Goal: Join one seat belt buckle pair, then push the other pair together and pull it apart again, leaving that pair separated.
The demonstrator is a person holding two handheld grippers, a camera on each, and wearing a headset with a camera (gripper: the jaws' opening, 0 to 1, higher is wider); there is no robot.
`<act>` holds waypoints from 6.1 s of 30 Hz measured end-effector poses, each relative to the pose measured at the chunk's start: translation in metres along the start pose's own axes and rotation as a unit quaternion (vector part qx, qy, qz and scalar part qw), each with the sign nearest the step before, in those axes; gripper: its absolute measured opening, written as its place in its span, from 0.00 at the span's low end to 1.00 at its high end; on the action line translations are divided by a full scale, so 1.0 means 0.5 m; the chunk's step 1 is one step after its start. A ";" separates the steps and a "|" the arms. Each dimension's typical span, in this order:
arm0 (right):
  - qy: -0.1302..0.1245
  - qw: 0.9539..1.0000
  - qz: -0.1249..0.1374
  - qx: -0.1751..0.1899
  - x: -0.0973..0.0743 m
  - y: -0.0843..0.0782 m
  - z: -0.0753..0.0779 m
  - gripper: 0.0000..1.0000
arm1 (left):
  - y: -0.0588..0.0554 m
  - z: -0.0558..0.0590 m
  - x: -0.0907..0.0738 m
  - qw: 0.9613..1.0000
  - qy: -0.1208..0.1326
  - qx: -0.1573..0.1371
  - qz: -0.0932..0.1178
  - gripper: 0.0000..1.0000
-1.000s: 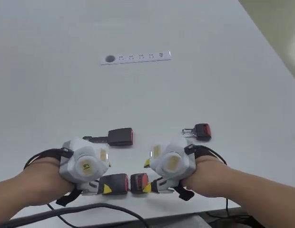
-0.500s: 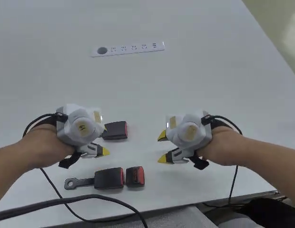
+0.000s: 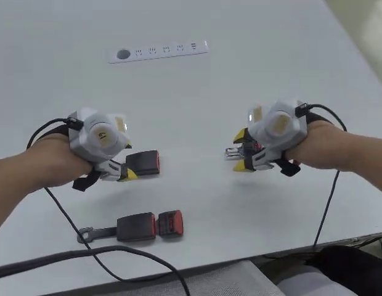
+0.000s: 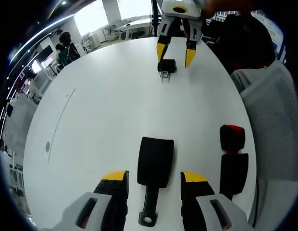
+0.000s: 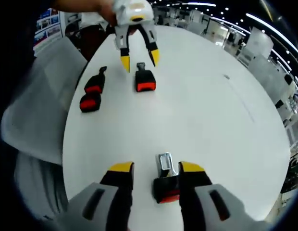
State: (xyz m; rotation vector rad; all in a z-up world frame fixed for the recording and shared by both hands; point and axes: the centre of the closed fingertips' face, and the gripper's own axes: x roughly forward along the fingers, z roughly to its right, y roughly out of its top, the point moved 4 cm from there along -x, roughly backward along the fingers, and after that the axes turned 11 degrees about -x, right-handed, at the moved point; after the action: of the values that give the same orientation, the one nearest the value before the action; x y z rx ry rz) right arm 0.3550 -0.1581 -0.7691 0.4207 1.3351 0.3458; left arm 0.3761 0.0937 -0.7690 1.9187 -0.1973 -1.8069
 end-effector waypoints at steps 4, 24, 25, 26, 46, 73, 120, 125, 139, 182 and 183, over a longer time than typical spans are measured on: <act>-0.006 1.000 -0.018 0.004 -0.008 -0.043 0.020 0.39 | -0.001 -0.002 0.010 1.000 -0.007 0.004 -0.006 0.45; 0.040 0.997 -0.069 -0.011 0.022 -0.094 0.020 0.31 | -0.007 -0.005 0.056 0.997 -0.051 0.038 -0.039 0.34; 0.042 0.997 -0.068 -0.017 0.021 -0.093 0.019 0.31 | -0.007 -0.006 0.056 0.997 -0.052 0.039 -0.039 0.34; 0.043 0.997 -0.068 -0.016 0.021 -0.091 0.018 0.31 | -0.007 -0.006 0.056 0.997 -0.052 0.038 -0.039 0.33; 0.034 0.997 -0.058 -0.030 0.046 -0.014 -0.007 0.32 | -0.011 -0.006 0.063 0.997 -0.047 0.046 -0.050 0.33; 0.029 0.997 -0.032 -0.058 0.176 0.174 0.006 0.31 | -0.013 -0.006 0.066 0.996 -0.055 0.046 -0.055 0.33; 0.042 0.996 0.006 -0.078 0.204 0.225 0.004 0.30 | -0.014 -0.012 0.075 0.994 -0.060 0.065 -0.061 0.33; 0.043 0.996 0.002 -0.081 0.201 0.219 0.004 0.30 | -0.014 -0.013 0.075 0.993 -0.060 0.069 -0.068 0.33; 0.033 0.997 0.009 -0.072 0.179 0.179 -0.002 0.32 | -0.010 -0.014 0.079 0.993 -0.063 0.070 -0.072 0.33; -0.054 0.995 -0.079 0.001 0.005 -0.083 -0.003 0.44 | -0.013 -0.009 0.071 0.996 -0.031 0.042 -0.074 0.34; -0.067 0.996 -0.060 0.013 0.001 -0.075 -0.005 0.46 | -0.014 -0.009 0.069 0.996 -0.027 0.042 -0.069 0.34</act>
State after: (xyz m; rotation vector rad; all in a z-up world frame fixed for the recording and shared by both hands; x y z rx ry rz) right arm 0.3526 -0.1906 -0.7883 0.3773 1.2287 0.1961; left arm 0.3826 0.0862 -0.8029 1.9856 -0.1644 -1.9716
